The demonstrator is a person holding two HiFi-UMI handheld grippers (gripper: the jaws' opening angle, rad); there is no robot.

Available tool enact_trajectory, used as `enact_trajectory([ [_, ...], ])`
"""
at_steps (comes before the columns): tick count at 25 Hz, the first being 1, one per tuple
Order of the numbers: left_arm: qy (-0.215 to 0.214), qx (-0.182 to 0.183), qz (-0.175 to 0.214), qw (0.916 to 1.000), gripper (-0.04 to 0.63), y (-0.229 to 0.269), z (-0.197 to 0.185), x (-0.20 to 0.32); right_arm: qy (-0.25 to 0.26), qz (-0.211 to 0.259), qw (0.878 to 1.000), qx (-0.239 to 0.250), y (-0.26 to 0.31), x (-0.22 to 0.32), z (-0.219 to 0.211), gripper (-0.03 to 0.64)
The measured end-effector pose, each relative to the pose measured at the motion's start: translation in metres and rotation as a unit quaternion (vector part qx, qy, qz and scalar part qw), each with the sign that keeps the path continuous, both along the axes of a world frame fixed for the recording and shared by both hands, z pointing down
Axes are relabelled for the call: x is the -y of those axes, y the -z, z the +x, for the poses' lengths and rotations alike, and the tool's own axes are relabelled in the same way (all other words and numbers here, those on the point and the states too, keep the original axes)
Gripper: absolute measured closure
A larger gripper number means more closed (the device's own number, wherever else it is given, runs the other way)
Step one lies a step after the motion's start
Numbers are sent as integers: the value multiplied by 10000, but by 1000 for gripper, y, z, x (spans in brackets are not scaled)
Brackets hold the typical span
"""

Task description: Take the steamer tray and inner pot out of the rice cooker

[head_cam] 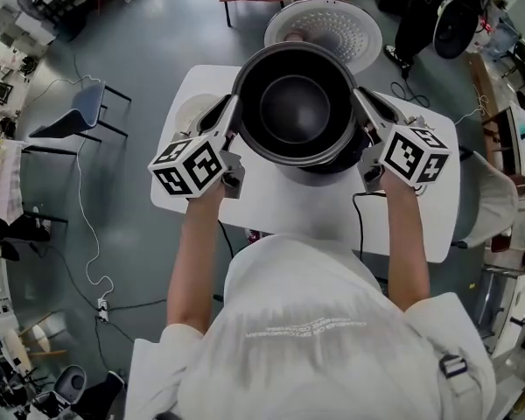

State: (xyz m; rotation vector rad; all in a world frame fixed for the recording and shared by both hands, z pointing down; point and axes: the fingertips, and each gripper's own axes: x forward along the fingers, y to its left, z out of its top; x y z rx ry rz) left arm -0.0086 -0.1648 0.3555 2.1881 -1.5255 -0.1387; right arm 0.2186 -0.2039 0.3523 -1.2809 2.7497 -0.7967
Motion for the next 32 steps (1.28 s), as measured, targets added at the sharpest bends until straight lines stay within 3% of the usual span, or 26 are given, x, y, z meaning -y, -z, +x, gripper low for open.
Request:
enact_trajectory([
  [12, 1125, -158, -139, 9934, 535, -16, -109, -73, 1144, -175, 9933, -4, -11, -26, -122, 552],
  [24, 2352, -269, -568, 9699, 538, -61, -213, -168, 2366, -727, 9688, -108, -66, -75, -250, 551],
  [32, 2644, -441, -1081, 9573, 538, -116, -254, -203, 2685, -1181, 9551, -411, -121, -93, -306, 551],
])
